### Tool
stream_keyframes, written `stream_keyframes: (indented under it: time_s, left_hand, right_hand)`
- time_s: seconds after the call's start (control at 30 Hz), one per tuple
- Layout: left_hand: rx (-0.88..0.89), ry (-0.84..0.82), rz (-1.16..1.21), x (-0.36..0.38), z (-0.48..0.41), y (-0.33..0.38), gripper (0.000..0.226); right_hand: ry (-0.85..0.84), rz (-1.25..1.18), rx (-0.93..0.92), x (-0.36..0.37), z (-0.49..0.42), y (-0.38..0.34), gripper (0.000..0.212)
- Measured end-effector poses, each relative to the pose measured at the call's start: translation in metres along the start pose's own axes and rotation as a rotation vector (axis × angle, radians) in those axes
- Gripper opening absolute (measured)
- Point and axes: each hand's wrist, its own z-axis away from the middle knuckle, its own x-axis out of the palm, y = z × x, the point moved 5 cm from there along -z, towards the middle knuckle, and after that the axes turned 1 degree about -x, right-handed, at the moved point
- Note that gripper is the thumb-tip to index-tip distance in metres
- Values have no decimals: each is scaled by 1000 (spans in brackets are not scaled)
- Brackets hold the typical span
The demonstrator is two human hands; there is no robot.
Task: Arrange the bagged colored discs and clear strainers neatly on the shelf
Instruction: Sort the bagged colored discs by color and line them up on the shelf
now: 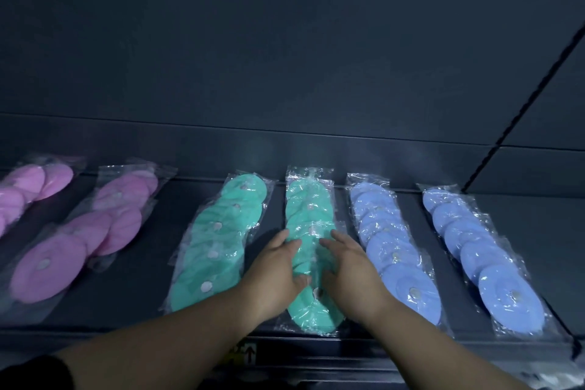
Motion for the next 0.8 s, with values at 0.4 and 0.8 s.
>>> stream_keyframes:
  time_s: [0.4, 0.8]
  left_hand:
    - [-134, 326, -20, -122, 32, -91, 36]
    - [-156, -37, 360, -102, 53, -149, 37]
  right_hand:
    - [-69, -168, -89, 36, -10, -78, 70]
    - [-55, -355, 241, 81, -3, -112, 87]
